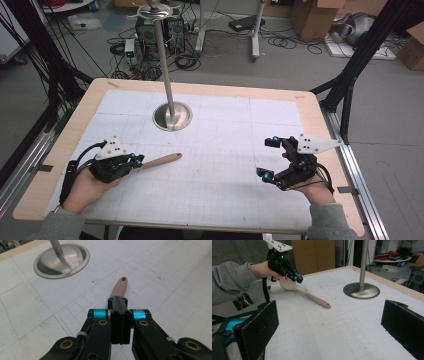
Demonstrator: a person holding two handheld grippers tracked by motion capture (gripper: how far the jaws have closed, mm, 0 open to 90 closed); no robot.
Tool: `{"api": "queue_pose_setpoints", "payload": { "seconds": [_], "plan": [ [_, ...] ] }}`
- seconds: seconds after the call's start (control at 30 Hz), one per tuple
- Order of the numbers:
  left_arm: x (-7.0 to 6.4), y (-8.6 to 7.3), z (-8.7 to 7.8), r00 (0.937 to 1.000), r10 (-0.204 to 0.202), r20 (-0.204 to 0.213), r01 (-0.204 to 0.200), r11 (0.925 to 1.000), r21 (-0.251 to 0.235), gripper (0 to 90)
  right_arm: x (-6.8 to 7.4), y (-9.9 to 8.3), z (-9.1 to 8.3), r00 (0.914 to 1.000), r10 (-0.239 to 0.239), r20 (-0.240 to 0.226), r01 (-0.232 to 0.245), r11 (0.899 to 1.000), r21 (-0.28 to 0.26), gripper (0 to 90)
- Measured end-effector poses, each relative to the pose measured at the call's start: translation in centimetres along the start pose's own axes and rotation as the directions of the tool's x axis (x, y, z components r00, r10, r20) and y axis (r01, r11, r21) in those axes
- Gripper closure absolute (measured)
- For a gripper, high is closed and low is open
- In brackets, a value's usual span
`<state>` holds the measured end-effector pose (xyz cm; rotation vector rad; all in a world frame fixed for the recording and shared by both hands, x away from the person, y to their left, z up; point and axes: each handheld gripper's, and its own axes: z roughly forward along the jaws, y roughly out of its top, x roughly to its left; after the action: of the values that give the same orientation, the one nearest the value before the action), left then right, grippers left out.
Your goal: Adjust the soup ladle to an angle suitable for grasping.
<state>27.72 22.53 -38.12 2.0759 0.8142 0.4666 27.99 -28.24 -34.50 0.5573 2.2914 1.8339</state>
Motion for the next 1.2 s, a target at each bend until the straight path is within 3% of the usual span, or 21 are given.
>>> {"api": "queue_pose_setpoints", "payload": {
  "seconds": [0.13,0.23,0.43,0.47,0.53,0.57,0.63,0.67,0.7,0.8,0.87,0.9,0.93,0.97,1.03,1.13,1.17,1.2],
  "plan": [
    [1.0,-0.6,-0.1,1.0,-0.001,0.002,0.001,0.9998,0.021,89.8,0.0,0.0,-0.1,1.0,0.002,-0.001,-0.002,1.0,-0.003,0.1],
    [1.7,-0.7,-0.3,0.9997,0.022,0.002,-0.023,0.9992,0.032,89.8,0.0,0.0,-0.2,1.0,0.002,-0.003,-0.002,1.0,-0.005,0.0],
    [3.8,-1.2,-0.9,0.9986,0.039,0.035,-0.039,0.9989,0.026,89.7,0.0,-0.1,-0.1,1.0,0.003,-0.004,-0.003,1.0,0.001,0.1],
    [4.6,-1.6,-1.2,0.998,0.037,0.05,-0.039,0.9988,0.029,89.6,0.1,-0.1,-0.1,1.0,0.007,-0.005,-0.007,1.0,0.009,0.0],
    [4.9,-1.7,-1.4,0.9973,0.038,0.062,-0.04,0.9989,0.023,89.3,0.1,-0.1,-0.1,1.0,0.007,-0.003,-0.007,1.0,0.01,0.0],
    [5.4,-1.9,-1.9,0.9939,0.036,0.104,-0.037,0.9992,0.012,87.2,0.1,-0.2,-0.1,1.0,0.004,-0.004,-0.004,1.0,0.008,0.0],
    [5.6,-2.0,-2.2,0.988,0.035,0.15,-0.035,0.9994,-0.003,82.2,0.1,-0.2,0.0,1.0,0.005,-0.002,-0.005,1.0,0.011,0.1],
    [5.6,-2.0,-2.2,0.988,0.035,0.15,-0.035,0.9994,-0.003,79.3,0.1,-0.2,0.0,1.0,0.005,-0.002,-0.005,1.0,0.011,0.1],
    [5.7,-2.2,-2.4,0.9829,0.038,0.18,-0.037,0.9993,-0.008,76.5,0.2,-0.2,0.0,1.0,0.008,0.0,-0.008,1.0,0.014,0.1],
    [5.8,-2.3,-2.3,0.9796,0.045,0.196,-0.046,0.999,-0.001,67.0,0.2,-0.2,0.0,1.0,0.006,-0.001,-0.006,1.0,0.012,0.0],
    [5.8,-2.4,-2.2,0.9719,0.073,0.224,-0.077,0.9969,0.013,60.7,0.2,-0.2,-0.1,0.9999,0.007,-0.008,-0.007,1.0,0.006,0.1],
    [5.8,-2.4,-2.2,0.9719,0.073,0.224,-0.077,0.9969,0.013,55.8,0.2,-0.2,-0.1,0.9999,0.007,-0.008,-0.007,1.0,0.006,0.1],
    [5.8,-2.4,-2.1,0.9668,0.068,0.246,-0.073,0.9973,0.009,55.8,0.2,-0.1,-0.1,0.9999,0.008,-0.008,-0.008,1.0,0.003,0.0],
    [5.8,-2.3,-2.0,0.9578,0.065,0.28,-0.074,0.9969,0.024,44.7,0.1,0.0,-0.2,0.9999,0.011,-0.011,-0.012,1.0,-0.006,0.0],
    [6.0,-2.2,-2.0,0.9497,0.079,0.303,-0.1,0.9935,0.054,38.3,-0.1,0.0,-0.2,0.9999,0.011,-0.008,-0.011,1.0,-0.011,0.1],
    [6.2,-2.0,-1.9,0.9465,0.091,0.31,-0.124,0.9883,0.089,26.1,-0.3,-0.1,-0.3,0.9998,0.021,-0.006,-0.021,1.0,-0.007,0.1],
    [6.3,-1.8,-1.9,0.9513,0.086,0.296,-0.122,0.9869,0.106,27.1,-0.3,-0.1,-0.3,0.9998,0.017,-0.005,-0.017,1.0,-0.008,0.0],
    [6.4,-1.6,-1.8,0.9617,0.088,0.26,-0.125,0.9833,0.132,26.9,-0.3,-0.1,-0.4,0.9998,0.02,-0.003,-0.02,1.0,-0.007,0.1]
  ]
}}
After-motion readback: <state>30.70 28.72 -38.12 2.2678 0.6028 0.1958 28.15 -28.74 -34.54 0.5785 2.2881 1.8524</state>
